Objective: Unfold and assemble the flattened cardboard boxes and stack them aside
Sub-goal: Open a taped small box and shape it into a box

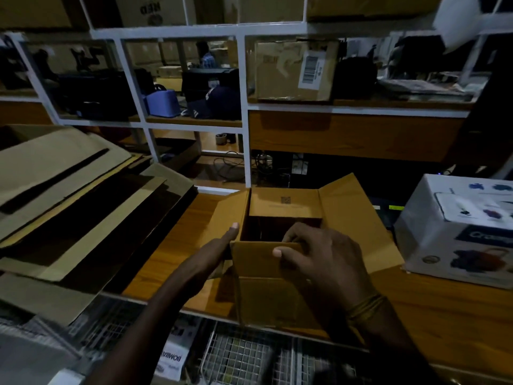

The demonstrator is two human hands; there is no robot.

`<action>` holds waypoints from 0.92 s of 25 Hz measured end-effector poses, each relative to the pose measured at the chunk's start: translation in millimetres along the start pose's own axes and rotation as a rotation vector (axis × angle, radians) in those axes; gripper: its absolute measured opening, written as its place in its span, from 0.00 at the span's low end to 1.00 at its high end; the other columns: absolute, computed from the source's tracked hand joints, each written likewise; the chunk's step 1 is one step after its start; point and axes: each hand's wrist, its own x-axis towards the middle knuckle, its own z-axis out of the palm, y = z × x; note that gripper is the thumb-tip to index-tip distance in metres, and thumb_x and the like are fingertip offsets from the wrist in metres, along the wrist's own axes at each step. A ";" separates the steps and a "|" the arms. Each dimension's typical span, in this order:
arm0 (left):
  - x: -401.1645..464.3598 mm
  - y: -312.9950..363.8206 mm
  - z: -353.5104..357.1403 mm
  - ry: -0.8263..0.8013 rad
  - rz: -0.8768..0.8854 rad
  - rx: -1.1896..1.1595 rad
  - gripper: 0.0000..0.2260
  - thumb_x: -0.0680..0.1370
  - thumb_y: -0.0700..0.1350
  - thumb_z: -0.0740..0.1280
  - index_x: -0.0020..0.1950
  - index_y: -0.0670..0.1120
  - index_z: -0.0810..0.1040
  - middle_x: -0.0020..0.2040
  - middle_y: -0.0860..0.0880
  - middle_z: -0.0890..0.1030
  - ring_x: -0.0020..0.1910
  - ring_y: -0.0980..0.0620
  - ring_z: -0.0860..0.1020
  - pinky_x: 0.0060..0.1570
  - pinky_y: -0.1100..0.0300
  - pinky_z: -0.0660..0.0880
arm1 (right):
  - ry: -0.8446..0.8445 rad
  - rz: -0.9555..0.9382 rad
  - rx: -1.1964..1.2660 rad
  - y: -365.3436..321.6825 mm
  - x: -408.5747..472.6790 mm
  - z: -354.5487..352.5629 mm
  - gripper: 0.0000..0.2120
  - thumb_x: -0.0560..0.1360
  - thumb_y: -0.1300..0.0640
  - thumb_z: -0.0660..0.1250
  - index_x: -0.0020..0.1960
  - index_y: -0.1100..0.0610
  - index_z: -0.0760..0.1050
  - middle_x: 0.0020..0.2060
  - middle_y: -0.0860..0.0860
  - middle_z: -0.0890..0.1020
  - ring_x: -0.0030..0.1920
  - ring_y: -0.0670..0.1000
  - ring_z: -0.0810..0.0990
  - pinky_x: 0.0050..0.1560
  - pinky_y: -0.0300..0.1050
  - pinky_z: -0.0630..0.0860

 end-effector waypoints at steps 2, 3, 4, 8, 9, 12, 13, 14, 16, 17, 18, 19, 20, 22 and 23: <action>-6.7 -3.8 -5.4 -0.085 -0.076 0.158 0.21 0.74 0.67 0.65 0.46 0.51 0.86 0.57 0.52 0.79 0.62 0.50 0.74 0.65 0.51 0.67 | -0.073 0.040 0.068 -2.1 -11.3 -4.3 0.29 0.71 0.23 0.49 0.43 0.43 0.78 0.36 0.40 0.80 0.36 0.38 0.76 0.34 0.39 0.71; -10.5 -5.4 -5.8 -0.151 -0.046 0.215 0.18 0.73 0.64 0.69 0.47 0.51 0.86 0.59 0.54 0.79 0.62 0.53 0.74 0.62 0.55 0.69 | -0.117 0.069 0.101 -1.1 -16.5 -2.6 0.34 0.70 0.22 0.47 0.44 0.45 0.80 0.38 0.42 0.82 0.37 0.40 0.77 0.36 0.40 0.73; -13.1 -9.8 -5.2 -0.200 0.004 0.285 0.16 0.72 0.61 0.72 0.50 0.52 0.86 0.59 0.55 0.80 0.60 0.56 0.75 0.58 0.58 0.71 | -0.179 0.102 0.114 1.1 -22.4 1.3 0.35 0.71 0.22 0.47 0.47 0.47 0.81 0.42 0.45 0.83 0.40 0.42 0.79 0.40 0.42 0.76; -9.1 -29.8 7.8 -0.126 0.165 0.681 0.22 0.71 0.53 0.77 0.63 0.52 0.80 0.64 0.54 0.78 0.61 0.55 0.75 0.59 0.58 0.73 | -0.472 0.191 -0.008 15.1 -44.6 22.5 0.19 0.77 0.41 0.65 0.67 0.44 0.74 0.65 0.47 0.77 0.63 0.51 0.75 0.60 0.49 0.74; -6.9 -35.8 12.8 -0.062 0.215 0.747 0.22 0.70 0.52 0.77 0.64 0.53 0.80 0.64 0.54 0.79 0.61 0.55 0.76 0.56 0.60 0.73 | -0.482 0.191 -0.025 19.6 -49.4 28.8 0.20 0.77 0.45 0.67 0.69 0.44 0.72 0.66 0.47 0.76 0.65 0.51 0.73 0.63 0.50 0.72; -6.4 -51.4 23.4 0.153 0.362 0.902 0.19 0.69 0.52 0.77 0.59 0.55 0.82 0.58 0.56 0.82 0.56 0.55 0.78 0.46 0.62 0.69 | -0.318 0.216 -0.066 28.6 -53.4 50.0 0.16 0.77 0.53 0.69 0.64 0.47 0.76 0.60 0.48 0.78 0.62 0.52 0.75 0.63 0.54 0.72; -6.3 -55.9 26.3 0.216 0.395 0.921 0.18 0.69 0.53 0.77 0.57 0.55 0.82 0.56 0.57 0.82 0.54 0.55 0.79 0.45 0.62 0.70 | -0.260 0.235 -0.071 30.3 -53.8 56.5 0.14 0.76 0.54 0.70 0.62 0.47 0.77 0.57 0.48 0.79 0.59 0.52 0.76 0.59 0.52 0.74; -6.6 -60.2 29.0 0.266 0.415 0.931 0.16 0.69 0.52 0.77 0.56 0.56 0.83 0.54 0.57 0.83 0.52 0.55 0.80 0.44 0.62 0.72 | -0.221 0.249 -0.072 29.6 -54.9 60.8 0.13 0.76 0.54 0.70 0.60 0.48 0.78 0.55 0.48 0.79 0.57 0.52 0.77 0.55 0.50 0.76; -10.5 -65.9 31.1 0.338 0.445 0.939 0.12 0.69 0.50 0.75 0.52 0.55 0.83 0.50 0.56 0.84 0.49 0.54 0.81 0.43 0.60 0.76 | -0.177 0.236 -0.069 26.5 -58.2 65.4 0.10 0.75 0.55 0.71 0.56 0.49 0.79 0.53 0.48 0.80 0.54 0.52 0.78 0.50 0.48 0.76; -13.1 -67.7 30.7 0.360 0.453 0.935 0.11 0.69 0.49 0.74 0.50 0.55 0.84 0.49 0.55 0.84 0.48 0.54 0.81 0.42 0.59 0.77 | -0.162 0.212 -0.079 25.7 -60.9 66.9 0.09 0.75 0.54 0.71 0.55 0.49 0.79 0.52 0.48 0.81 0.53 0.51 0.78 0.49 0.47 0.76; -15.2 -69.7 29.3 0.373 0.457 0.929 0.11 0.68 0.49 0.74 0.49 0.55 0.84 0.48 0.55 0.84 0.47 0.54 0.81 0.42 0.59 0.77 | -0.155 0.194 -0.095 24.2 -65.0 66.8 0.08 0.75 0.53 0.71 0.54 0.48 0.79 0.52 0.47 0.81 0.53 0.50 0.78 0.48 0.45 0.75; -16.7 -71.7 27.4 0.375 0.465 0.921 0.11 0.67 0.49 0.75 0.49 0.55 0.85 0.48 0.55 0.84 0.47 0.54 0.81 0.41 0.59 0.77 | -0.158 0.184 -0.112 23.2 -68.3 66.4 0.08 0.74 0.52 0.71 0.53 0.47 0.79 0.52 0.46 0.81 0.53 0.50 0.79 0.47 0.44 0.74; -18.7 -72.1 25.9 0.369 0.470 0.917 0.11 0.68 0.49 0.76 0.49 0.55 0.85 0.49 0.56 0.84 0.47 0.55 0.81 0.40 0.61 0.75 | -0.164 0.177 -0.123 22.2 -69.6 63.9 0.08 0.74 0.50 0.72 0.52 0.47 0.79 0.51 0.45 0.82 0.53 0.49 0.79 0.46 0.43 0.73; -18.6 -69.8 22.6 0.331 0.447 0.922 0.12 0.68 0.52 0.77 0.51 0.55 0.84 0.49 0.57 0.83 0.46 0.56 0.80 0.40 0.62 0.74 | -0.213 0.199 -0.119 22.8 -64.9 59.6 0.09 0.73 0.43 0.71 0.50 0.45 0.80 0.49 0.44 0.82 0.50 0.48 0.79 0.43 0.42 0.72; -16.8 -65.8 19.2 0.288 0.412 0.921 0.12 0.69 0.55 0.76 0.51 0.55 0.84 0.48 0.58 0.83 0.45 0.56 0.80 0.39 0.62 0.74 | -0.253 0.223 -0.108 23.3 -59.0 57.2 0.11 0.73 0.38 0.69 0.48 0.45 0.80 0.47 0.43 0.82 0.47 0.47 0.79 0.41 0.42 0.73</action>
